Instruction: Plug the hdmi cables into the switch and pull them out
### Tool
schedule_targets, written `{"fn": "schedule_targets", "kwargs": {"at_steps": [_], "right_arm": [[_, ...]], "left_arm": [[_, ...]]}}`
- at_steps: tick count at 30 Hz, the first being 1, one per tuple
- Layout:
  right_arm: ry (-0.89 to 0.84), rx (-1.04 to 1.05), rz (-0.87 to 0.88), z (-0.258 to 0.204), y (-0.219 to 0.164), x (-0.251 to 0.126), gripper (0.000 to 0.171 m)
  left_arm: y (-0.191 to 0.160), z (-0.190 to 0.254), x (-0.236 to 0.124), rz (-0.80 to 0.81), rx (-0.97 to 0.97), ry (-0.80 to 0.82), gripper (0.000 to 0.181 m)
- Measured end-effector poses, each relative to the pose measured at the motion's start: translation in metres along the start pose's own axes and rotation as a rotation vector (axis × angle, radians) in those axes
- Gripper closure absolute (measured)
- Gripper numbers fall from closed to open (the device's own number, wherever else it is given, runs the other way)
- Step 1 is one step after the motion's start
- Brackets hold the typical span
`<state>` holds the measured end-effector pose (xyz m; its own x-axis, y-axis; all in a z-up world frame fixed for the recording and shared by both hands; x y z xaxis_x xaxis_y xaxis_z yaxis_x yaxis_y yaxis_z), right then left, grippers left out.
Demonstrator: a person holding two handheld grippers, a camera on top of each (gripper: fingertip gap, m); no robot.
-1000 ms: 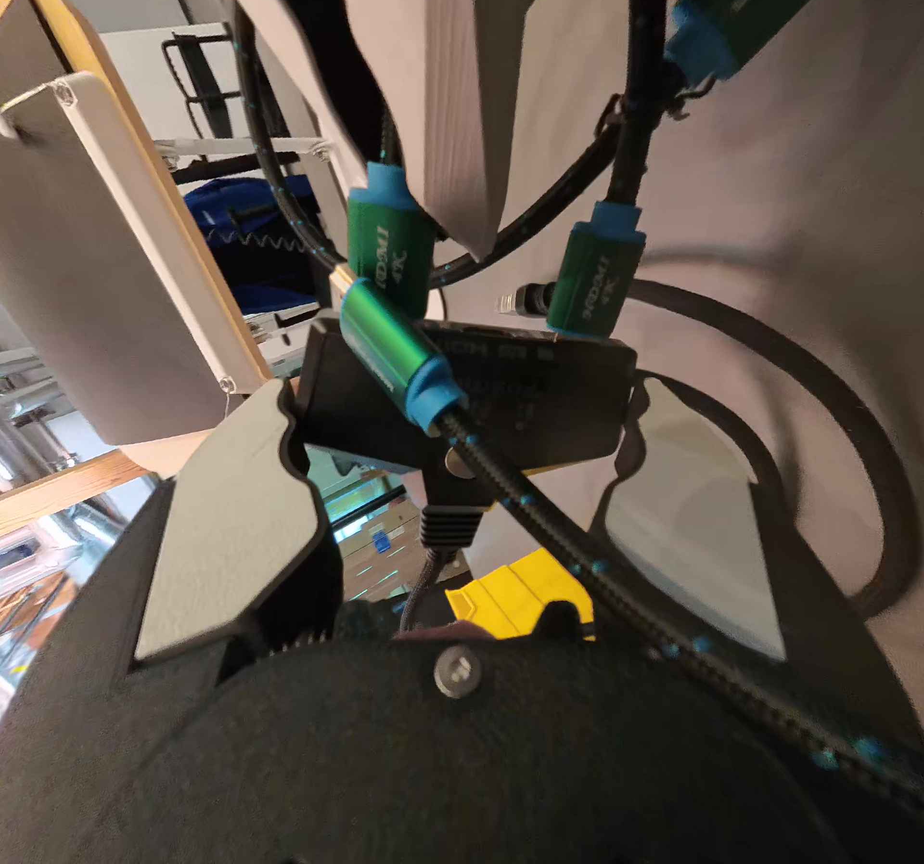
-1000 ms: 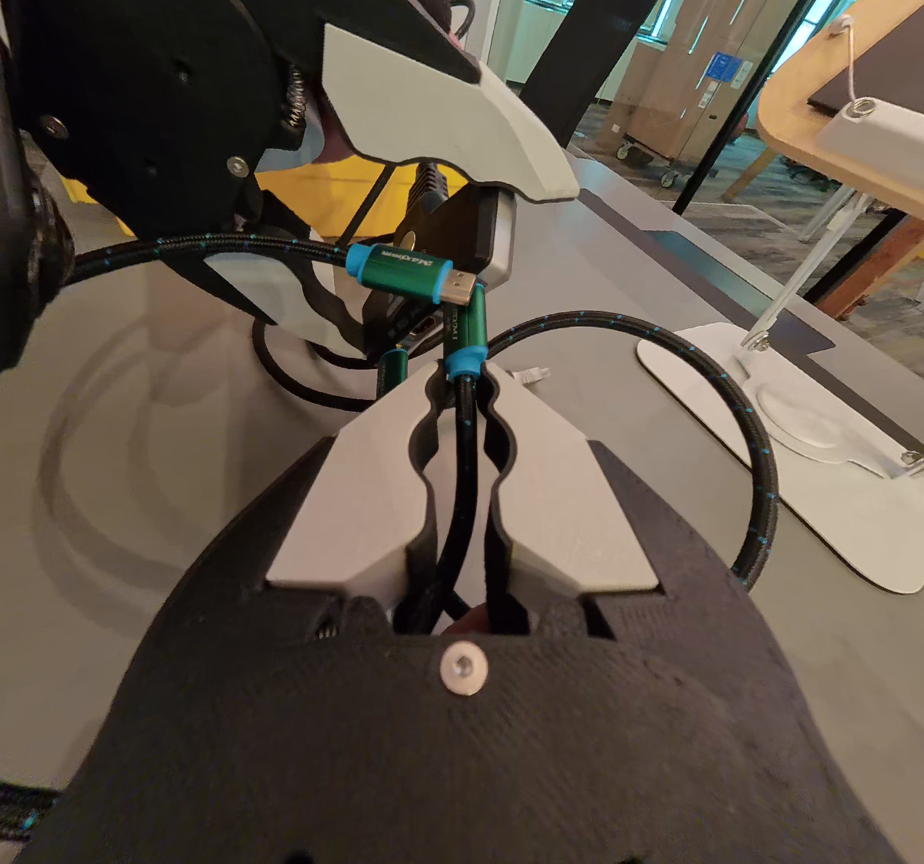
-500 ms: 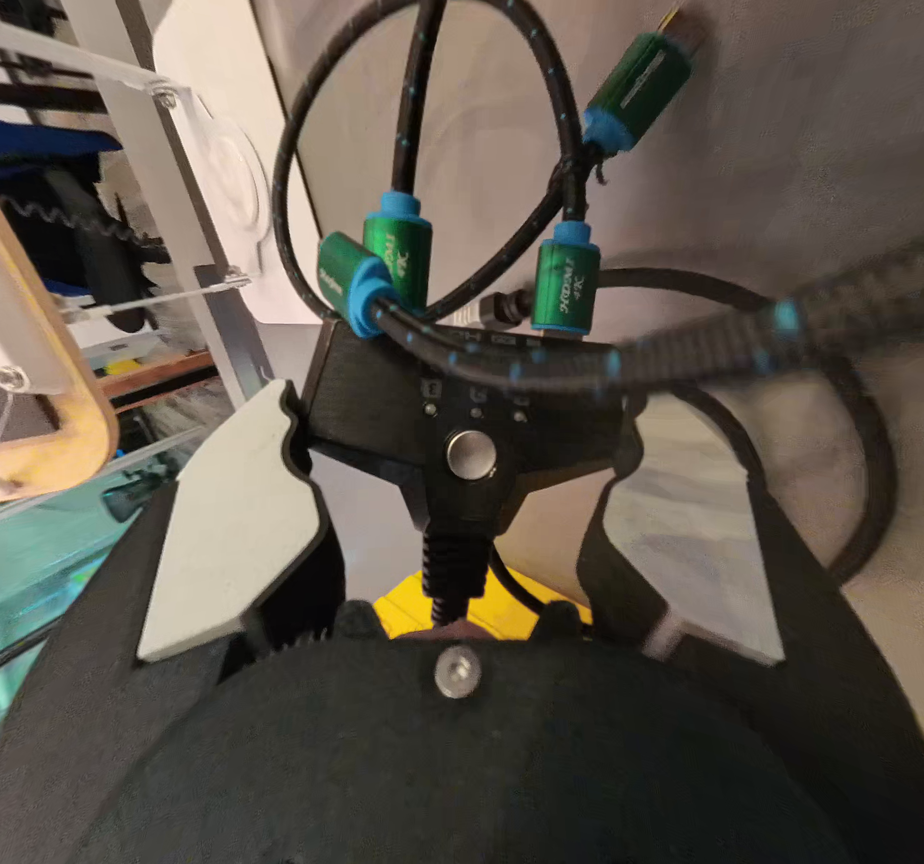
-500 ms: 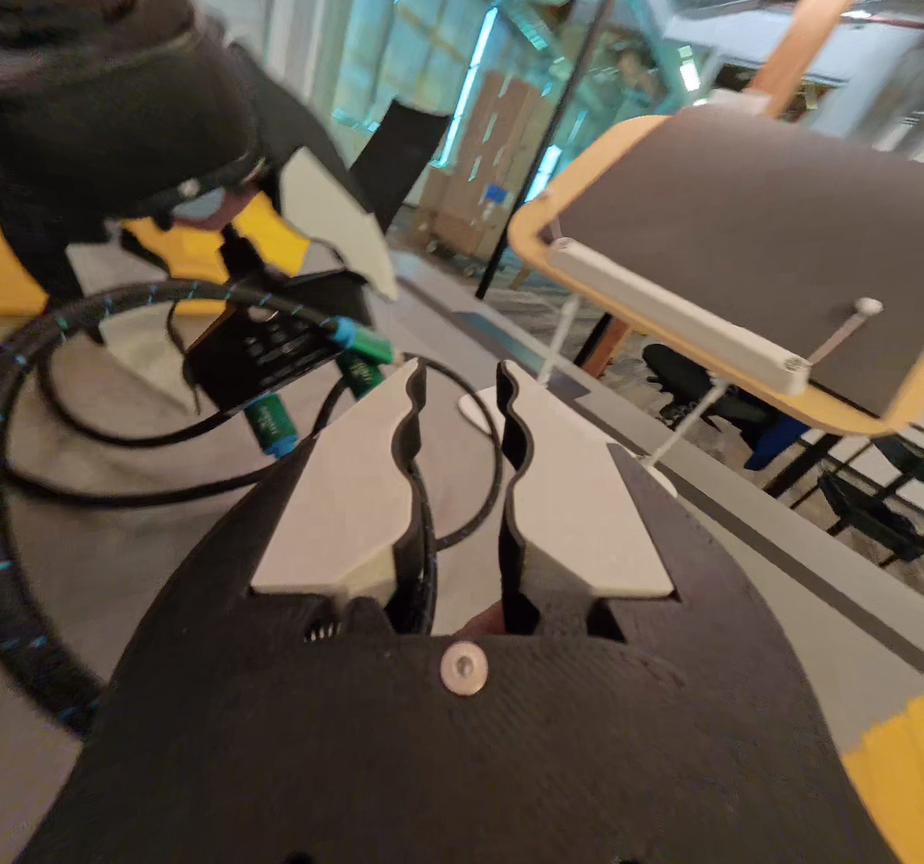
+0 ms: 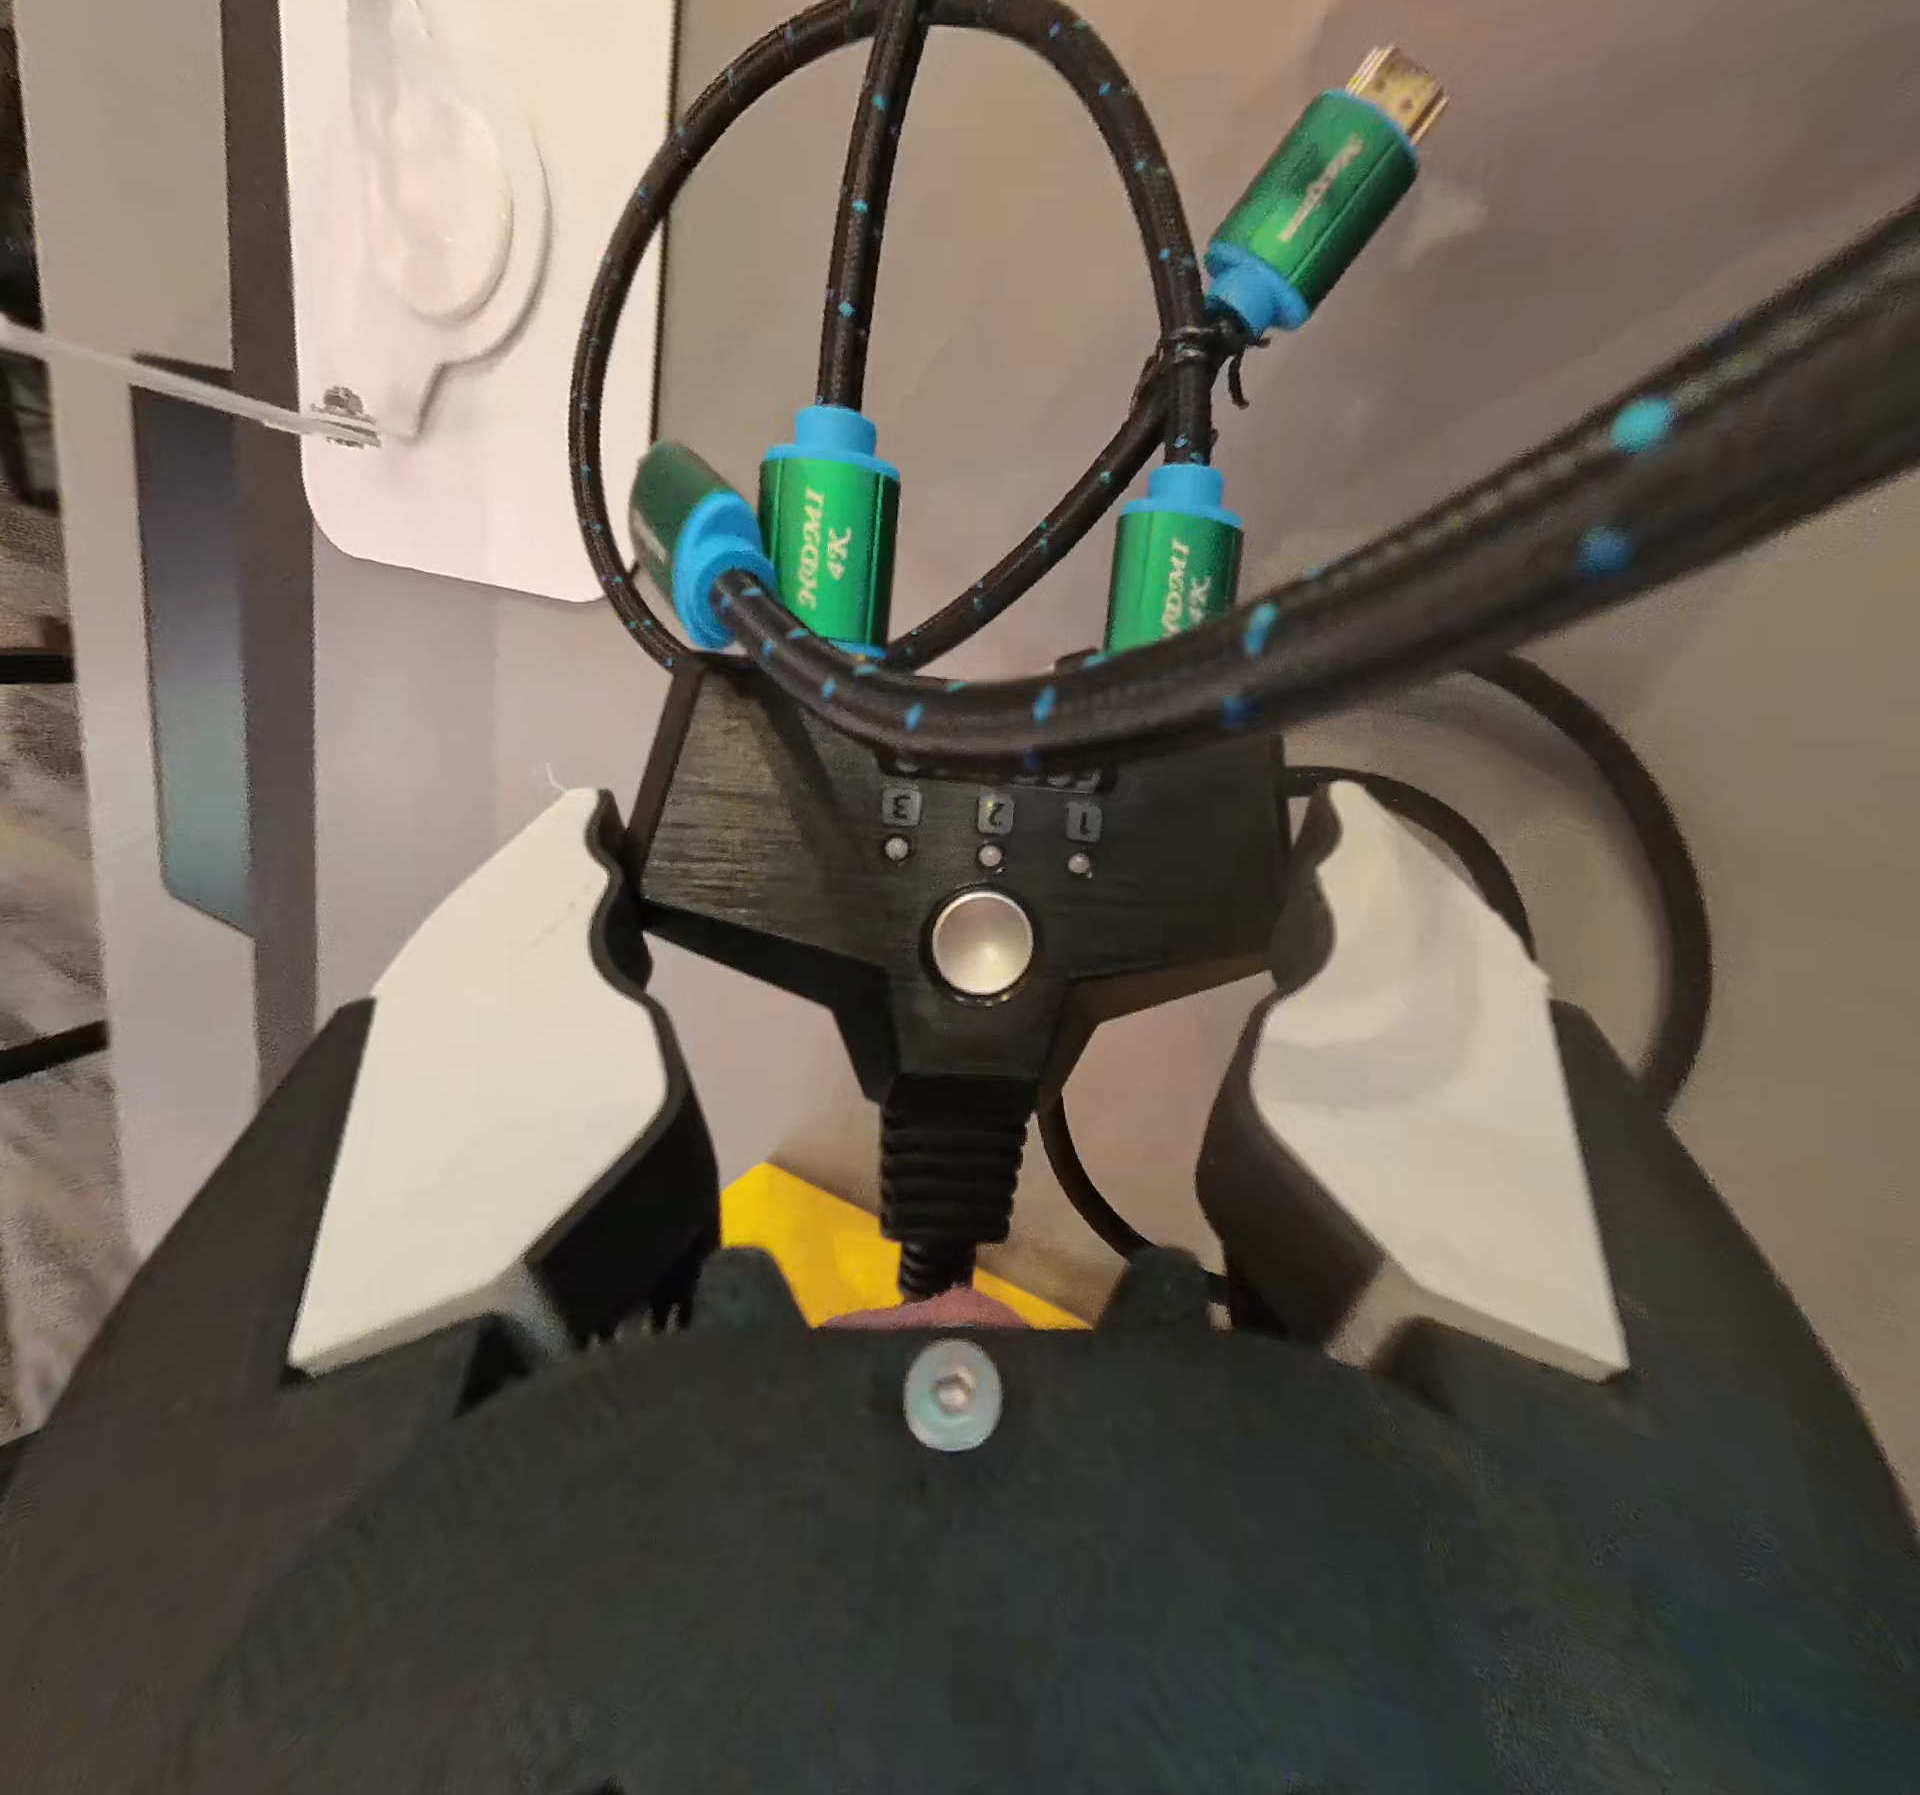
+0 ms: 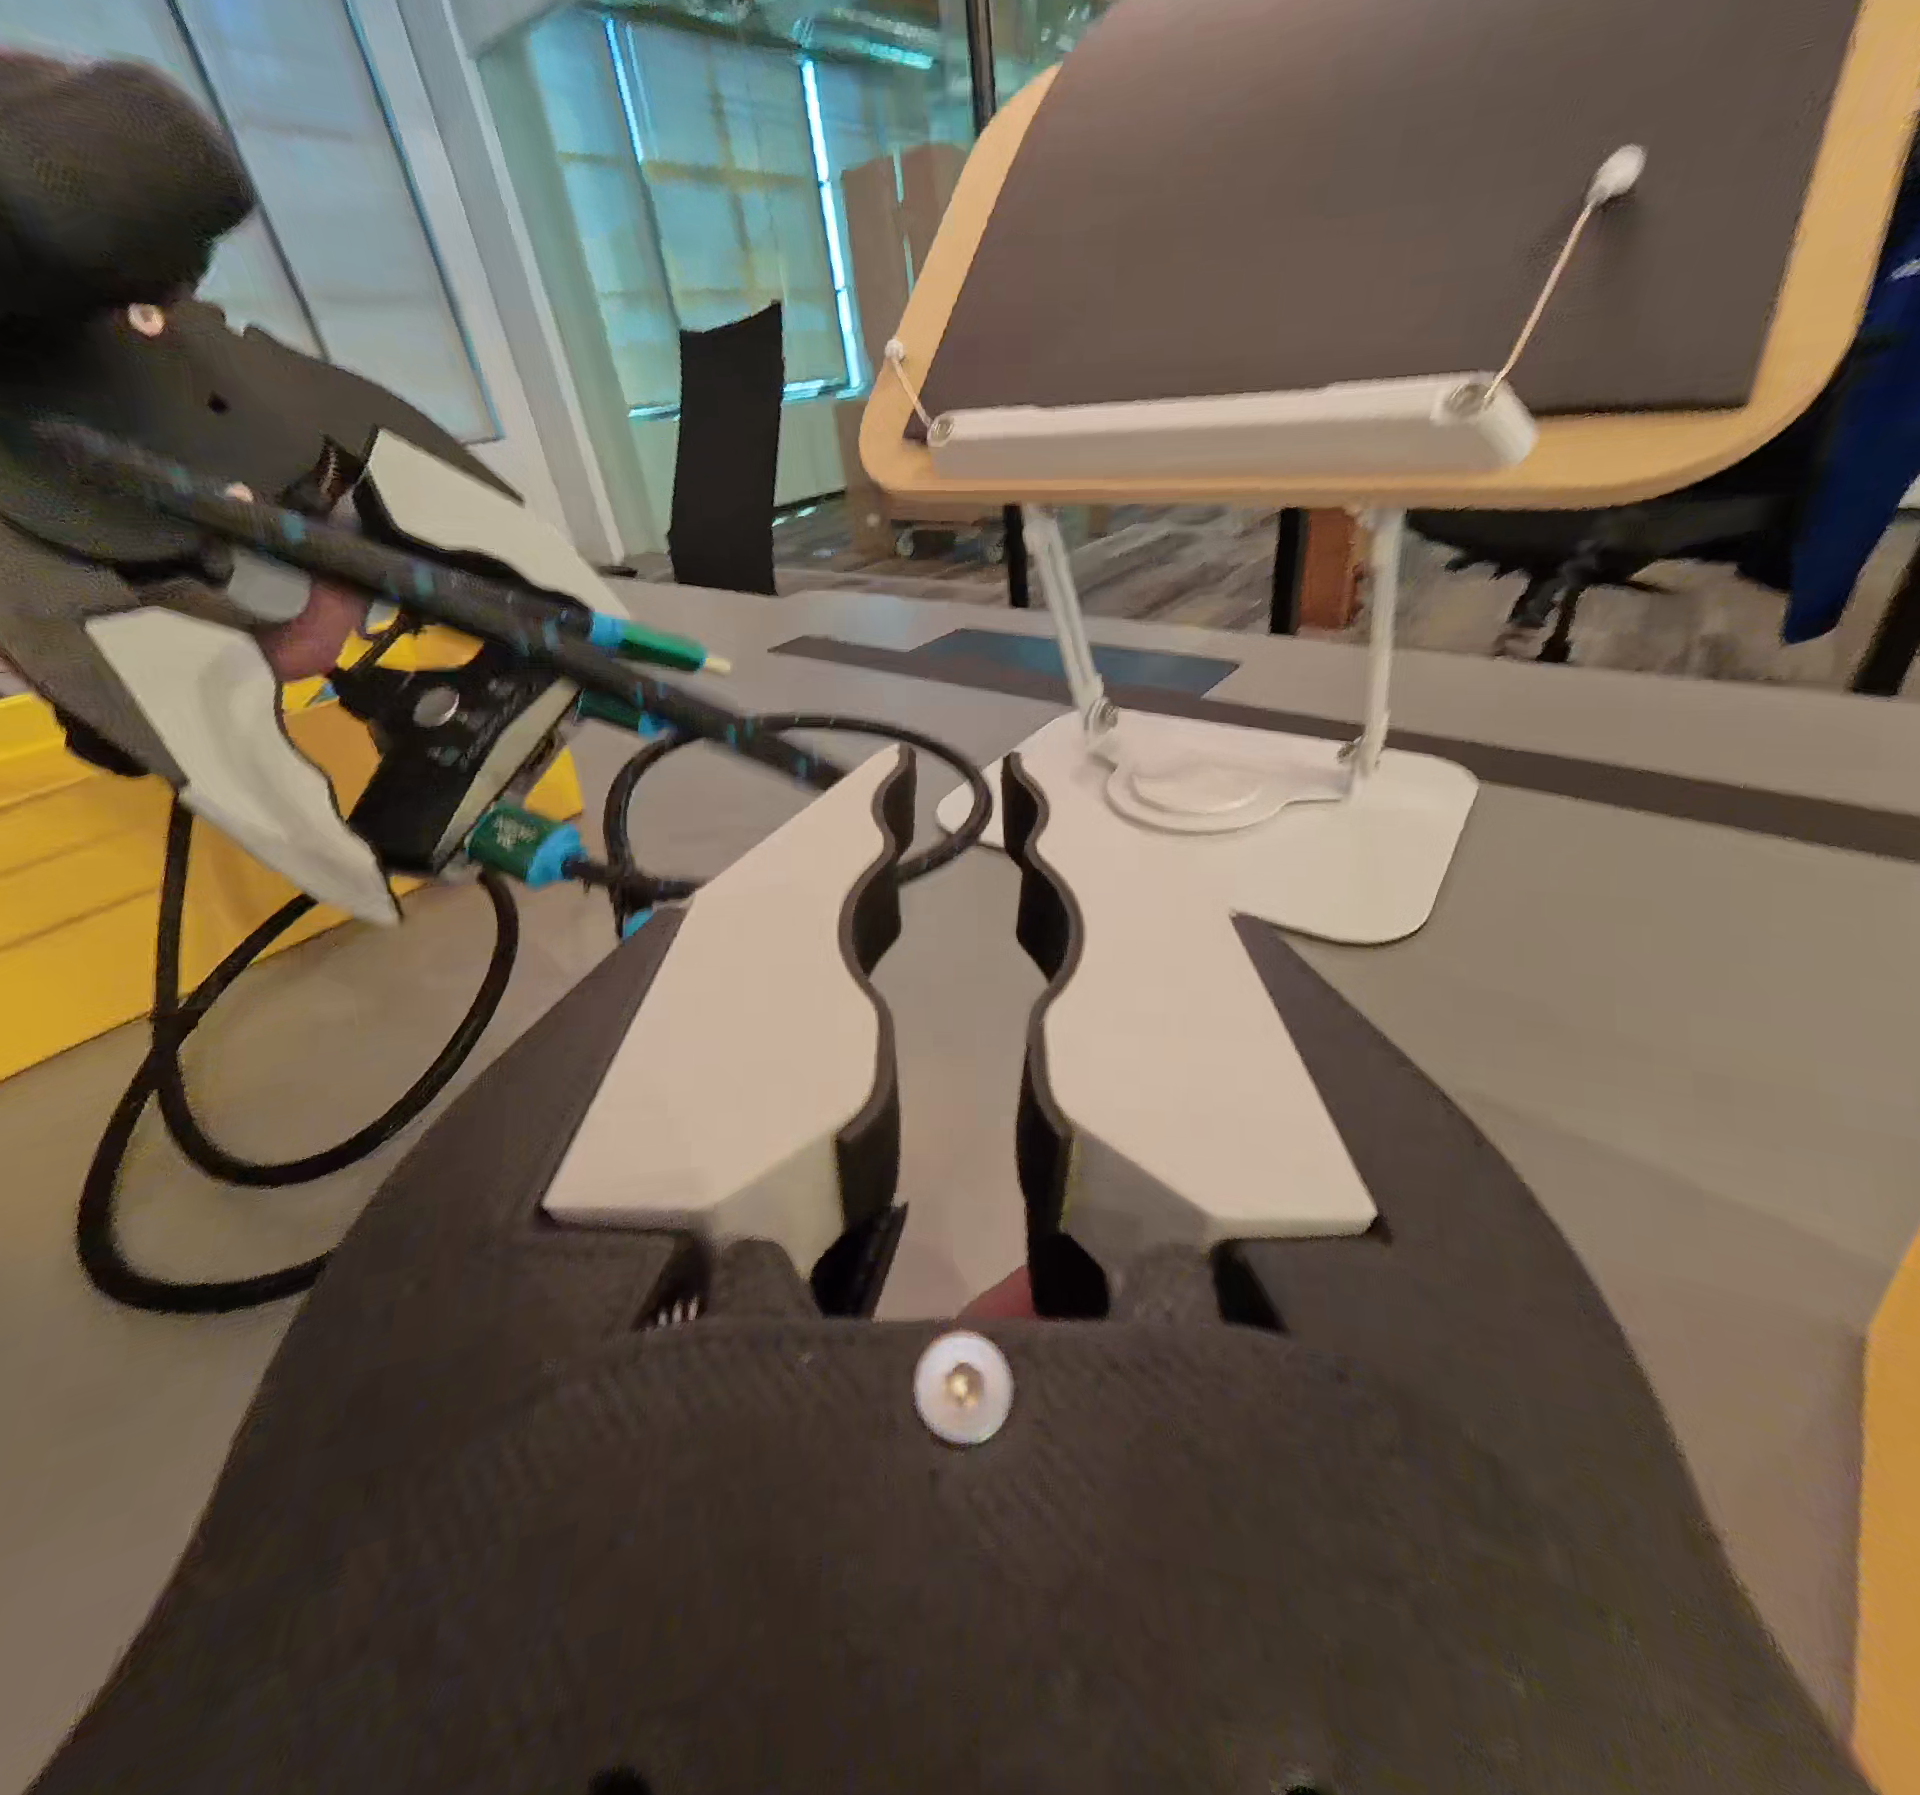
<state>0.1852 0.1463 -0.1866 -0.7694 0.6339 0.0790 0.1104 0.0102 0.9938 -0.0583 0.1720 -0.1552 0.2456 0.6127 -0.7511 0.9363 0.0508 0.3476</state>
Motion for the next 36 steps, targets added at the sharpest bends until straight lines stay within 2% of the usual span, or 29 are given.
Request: {"fn": "schedule_targets", "kwargs": {"at_steps": [3, 5, 6, 7, 9, 10, 12, 15, 16, 19, 21, 24, 26, 28, 30, 33, 36], "right_arm": [[0.124, 0.049, -0.080, -0.004, -0.009, 0.009, 0.154], [0.219, 0.023, -0.075, -0.015, -0.008, 0.013, 0.155], [0.274, -0.008, -0.080, -0.022, -0.008, 0.015, 0.155], [0.327, -0.030, -0.095, -0.028, -0.009, 0.018, 0.153], [0.409, -0.064, -0.142, -0.040, -0.014, 0.023, 0.148], [0.415, -0.087, -0.179, -0.044, -0.018, 0.026, 0.148], [0.395, -0.129, -0.259, -0.046, -0.027, 0.031, 0.146], [0.395, -0.119, -0.268, -0.046, -0.029, 0.032, 0.147], [0.386, -0.100, -0.273, -0.044, -0.030, 0.032, 0.147], [0.375, -0.070, -0.288, -0.040, -0.032, 0.032, 0.150], [0.387, -0.061, -0.312, -0.041, -0.034, 0.033, 0.150], [0.400, -0.079, -0.370, -0.045, -0.041, 0.036, 0.150], [0.408, -0.090, -0.405, -0.047, -0.045, 0.037, 0.148], [0.415, -0.104, -0.422, -0.050, -0.047, 0.039, 0.149], [0.420, -0.110, -0.434, -0.051, -0.049, 0.039, 0.148], [0.425, -0.110, -0.438, -0.052, -0.049, 0.039, 0.148], [0.436, -0.115, -0.449, -0.053, -0.050, 0.040, 0.148]], "left_arm": [[0.001, -0.011, -0.003, 0.015, -0.078, -0.059, 0.064], [0.001, -0.016, -0.004, 0.029, -0.117, -0.105, 0.065], [0.001, -0.018, -0.005, 0.040, -0.139, -0.125, 0.072], [0.002, -0.022, -0.008, 0.067, -0.169, -0.143, 0.099], [0.005, -0.031, -0.019, 0.193, -0.283, -0.300, 0.110], [0.005, -0.035, -0.021, 0.208, -0.306, -0.300, 0.115], [0.000, -0.033, -0.015, 0.117, -0.222, -0.216, 0.126], [-0.001, -0.017, -0.006, 0.027, -0.156, -0.201, 0.143], [-0.002, -0.010, -0.004, -0.001, -0.129, -0.194, 0.124], [-0.003, 0.018, 0.000, -0.075, -0.025, -0.143, 0.101], [-0.002, 0.039, 0.003, -0.095, 0.037, -0.118, 0.095], [-0.006, 0.066, 0.016, -0.151, 0.108, -0.070, 0.076], [-0.009, 0.077, 0.030, -0.203, 0.135, -0.033, 0.047], [-0.005, 0.078, 0.037, -0.203, 0.076, -0.049, 0.037], [-0.004, 0.075, 0.044, -0.240, 0.054, -0.075, 0.041], [-0.006, 0.073, 0.052, -0.269, 0.012, -0.204, 0.054], [-0.006, 0.068, 0.055, -0.258, 0.008, -0.223, 0.060]]}}
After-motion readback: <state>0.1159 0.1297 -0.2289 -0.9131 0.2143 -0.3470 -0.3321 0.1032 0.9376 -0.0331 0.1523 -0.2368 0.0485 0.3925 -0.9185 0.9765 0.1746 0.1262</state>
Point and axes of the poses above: each gripper's, where its closed fingertips meet, x out along the fingers, y out of its top, z = x × y across the jaws, the point moved 9 cm from there along -x, back along the fingers, and after that the axes turned 14 degrees about y, right-handed, at the moved point
